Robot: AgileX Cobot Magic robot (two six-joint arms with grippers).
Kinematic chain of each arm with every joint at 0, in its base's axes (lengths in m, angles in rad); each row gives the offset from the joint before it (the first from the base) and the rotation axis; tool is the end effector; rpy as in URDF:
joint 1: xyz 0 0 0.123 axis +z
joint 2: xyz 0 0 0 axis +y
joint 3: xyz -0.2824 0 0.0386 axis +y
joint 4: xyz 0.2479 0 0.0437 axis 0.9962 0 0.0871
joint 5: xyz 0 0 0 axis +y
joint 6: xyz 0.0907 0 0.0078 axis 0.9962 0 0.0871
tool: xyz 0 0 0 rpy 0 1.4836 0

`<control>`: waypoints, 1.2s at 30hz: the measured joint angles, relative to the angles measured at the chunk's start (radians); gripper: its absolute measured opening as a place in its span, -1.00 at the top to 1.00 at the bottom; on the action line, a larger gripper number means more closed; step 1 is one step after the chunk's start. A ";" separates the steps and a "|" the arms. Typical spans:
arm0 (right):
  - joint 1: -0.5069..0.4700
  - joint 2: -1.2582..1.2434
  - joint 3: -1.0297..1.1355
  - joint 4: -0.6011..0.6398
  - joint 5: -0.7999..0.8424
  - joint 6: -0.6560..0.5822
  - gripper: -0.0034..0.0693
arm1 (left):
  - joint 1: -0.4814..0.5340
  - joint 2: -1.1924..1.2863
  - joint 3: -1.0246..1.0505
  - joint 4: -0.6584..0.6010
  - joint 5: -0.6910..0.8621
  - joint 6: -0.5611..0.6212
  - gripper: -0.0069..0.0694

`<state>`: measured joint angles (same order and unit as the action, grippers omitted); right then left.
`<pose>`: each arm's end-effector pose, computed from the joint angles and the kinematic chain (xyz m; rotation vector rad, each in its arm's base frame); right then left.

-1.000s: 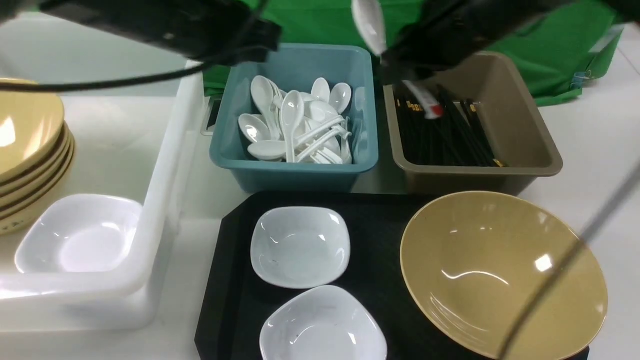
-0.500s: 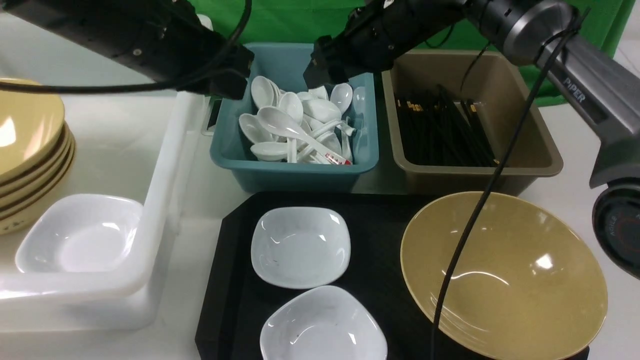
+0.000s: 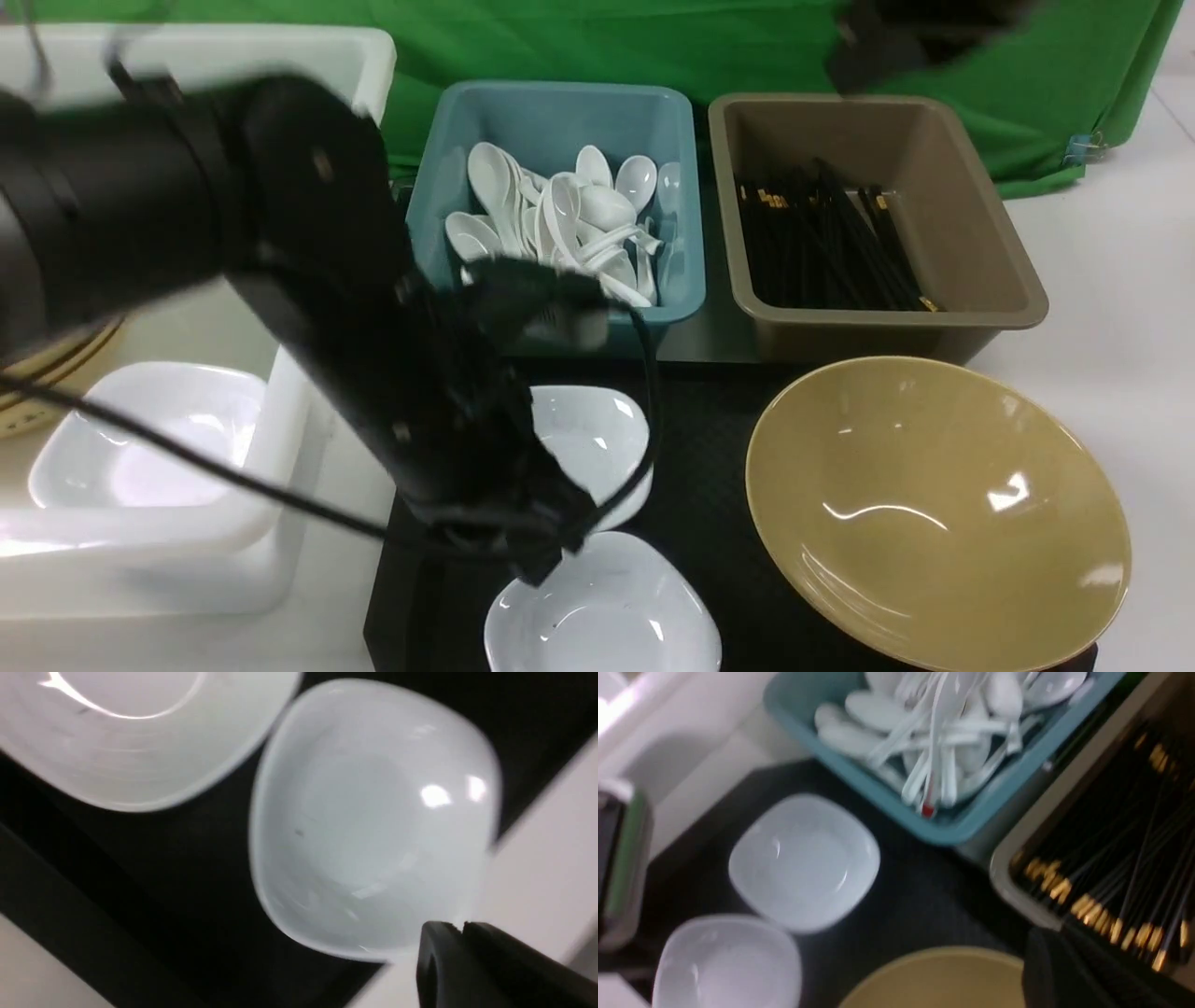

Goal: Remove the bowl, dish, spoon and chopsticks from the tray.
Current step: Use the left arm to grab the plate, then use the left arm to put the plate into the large storage box on the left

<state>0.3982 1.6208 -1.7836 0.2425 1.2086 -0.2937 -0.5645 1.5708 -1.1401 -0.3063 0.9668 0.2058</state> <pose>0.3071 0.1514 0.4143 -0.8382 2.3788 0.3630 0.2469 -0.1831 0.2569 0.8965 2.7585 -0.4620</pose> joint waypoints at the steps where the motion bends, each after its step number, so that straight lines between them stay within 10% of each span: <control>1: 0.000 -0.028 0.047 0.000 -0.002 -0.006 0.88 | -0.003 0.000 0.021 0.021 -0.035 -0.024 0.61; 10: 0.000 -0.276 0.476 -0.001 -0.107 -0.040 0.88 | -0.003 0.102 0.081 0.088 -0.211 -0.105 -0.34; 17: 0.000 -0.319 0.504 -0.001 -0.127 -0.041 0.88 | -0.003 0.211 0.081 0.070 -0.214 -0.105 -0.60; 20: 0.000 -0.326 0.504 -0.001 -0.130 -0.042 0.88 | -0.003 0.233 0.079 0.052 -0.211 -0.103 -0.50; 26: 0.000 -0.326 0.504 0.000 -0.133 -0.042 0.88 | -0.003 0.233 0.059 -0.021 -0.134 -0.107 0.53; 36: 0.000 -0.326 0.490 0.026 -0.133 -0.070 0.88 | 0.092 -0.021 -0.094 0.006 0.034 -0.153 0.78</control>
<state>0.3982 1.2950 -1.2933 0.2681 1.0756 -0.3638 -0.4722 1.5501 -1.2339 -0.3007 1.0011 0.0526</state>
